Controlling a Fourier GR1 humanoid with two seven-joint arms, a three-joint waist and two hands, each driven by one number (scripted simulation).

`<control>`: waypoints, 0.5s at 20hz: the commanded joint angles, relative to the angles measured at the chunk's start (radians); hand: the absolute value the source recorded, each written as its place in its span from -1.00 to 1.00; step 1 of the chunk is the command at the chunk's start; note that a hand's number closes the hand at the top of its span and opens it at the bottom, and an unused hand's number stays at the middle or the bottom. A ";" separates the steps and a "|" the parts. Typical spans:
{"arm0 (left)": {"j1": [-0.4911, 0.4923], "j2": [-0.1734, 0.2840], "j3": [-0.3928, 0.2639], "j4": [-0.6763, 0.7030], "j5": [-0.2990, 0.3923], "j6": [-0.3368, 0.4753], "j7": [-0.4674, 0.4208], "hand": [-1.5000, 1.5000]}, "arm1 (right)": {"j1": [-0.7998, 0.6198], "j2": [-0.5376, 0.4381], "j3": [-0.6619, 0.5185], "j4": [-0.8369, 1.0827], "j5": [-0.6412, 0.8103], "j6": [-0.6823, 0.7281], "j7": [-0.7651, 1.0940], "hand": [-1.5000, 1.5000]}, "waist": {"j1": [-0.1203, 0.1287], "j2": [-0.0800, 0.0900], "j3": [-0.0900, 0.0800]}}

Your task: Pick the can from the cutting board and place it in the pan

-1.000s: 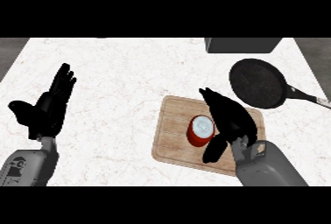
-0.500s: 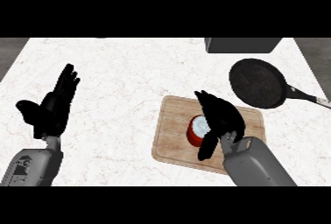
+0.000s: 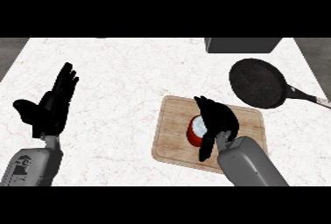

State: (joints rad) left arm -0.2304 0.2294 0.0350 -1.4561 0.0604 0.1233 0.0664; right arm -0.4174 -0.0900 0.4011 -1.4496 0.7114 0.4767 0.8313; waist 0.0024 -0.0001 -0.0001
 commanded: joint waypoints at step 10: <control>-0.014 0.020 0.063 -0.005 0.014 -0.069 0.035 0.00 | -0.006 0.073 0.026 0.065 0.097 0.011 -0.135 1.00 | 0.000 0.000 0.000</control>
State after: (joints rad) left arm -0.2293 0.2232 0.0587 -1.4710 0.0492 0.0966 0.0830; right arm -0.4020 -0.0609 0.4222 -1.4109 0.7753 0.4852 0.7035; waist 0.0009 -0.0055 -0.0026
